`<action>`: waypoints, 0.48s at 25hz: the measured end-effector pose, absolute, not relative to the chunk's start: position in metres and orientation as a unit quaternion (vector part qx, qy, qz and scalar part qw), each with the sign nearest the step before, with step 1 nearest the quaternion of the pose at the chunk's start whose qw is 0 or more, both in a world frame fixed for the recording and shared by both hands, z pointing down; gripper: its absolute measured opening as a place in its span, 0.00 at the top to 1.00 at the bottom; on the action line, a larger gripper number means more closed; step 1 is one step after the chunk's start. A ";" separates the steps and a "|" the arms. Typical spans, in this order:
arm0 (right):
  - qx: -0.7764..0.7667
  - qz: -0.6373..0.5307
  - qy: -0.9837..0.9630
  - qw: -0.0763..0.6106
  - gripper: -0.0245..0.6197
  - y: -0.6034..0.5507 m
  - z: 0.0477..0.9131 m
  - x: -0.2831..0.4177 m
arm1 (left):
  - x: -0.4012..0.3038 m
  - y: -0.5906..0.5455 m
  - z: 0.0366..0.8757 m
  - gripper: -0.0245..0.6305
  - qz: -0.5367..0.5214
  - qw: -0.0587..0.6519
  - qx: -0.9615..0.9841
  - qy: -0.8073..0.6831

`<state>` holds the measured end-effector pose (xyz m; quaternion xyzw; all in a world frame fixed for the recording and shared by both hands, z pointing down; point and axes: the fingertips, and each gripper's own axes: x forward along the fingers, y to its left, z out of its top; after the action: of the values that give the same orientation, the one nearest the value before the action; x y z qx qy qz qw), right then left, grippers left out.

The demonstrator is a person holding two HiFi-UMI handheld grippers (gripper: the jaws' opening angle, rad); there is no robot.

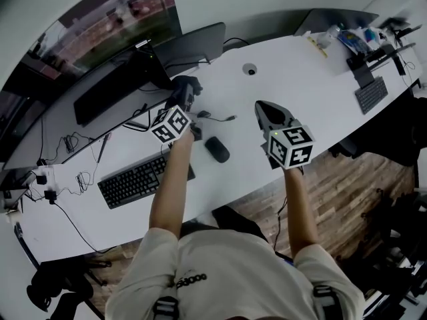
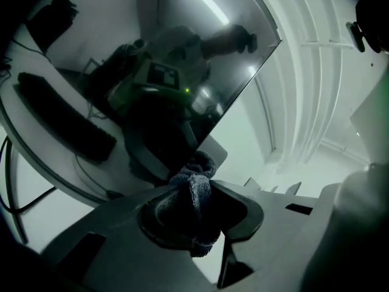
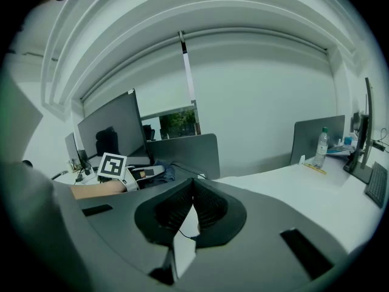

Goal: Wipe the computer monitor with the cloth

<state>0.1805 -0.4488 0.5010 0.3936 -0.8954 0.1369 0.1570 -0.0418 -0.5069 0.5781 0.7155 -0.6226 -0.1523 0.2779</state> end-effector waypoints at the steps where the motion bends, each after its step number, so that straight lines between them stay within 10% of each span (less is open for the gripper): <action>1: 0.396 0.134 -0.895 0.155 0.95 -0.449 0.496 0.183 | -0.041 -0.507 0.568 0.83 -0.150 0.269 0.717 -0.626; 12: 0.402 0.104 -0.900 0.130 0.95 -0.435 0.443 0.180 | -0.032 -0.500 0.456 0.83 -0.159 0.224 0.725 -0.632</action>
<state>0.1797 -0.4352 0.4429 0.4018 -0.9004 0.1043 0.1300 -0.0322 -0.4996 0.4558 0.7251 -0.6315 -0.1591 0.2239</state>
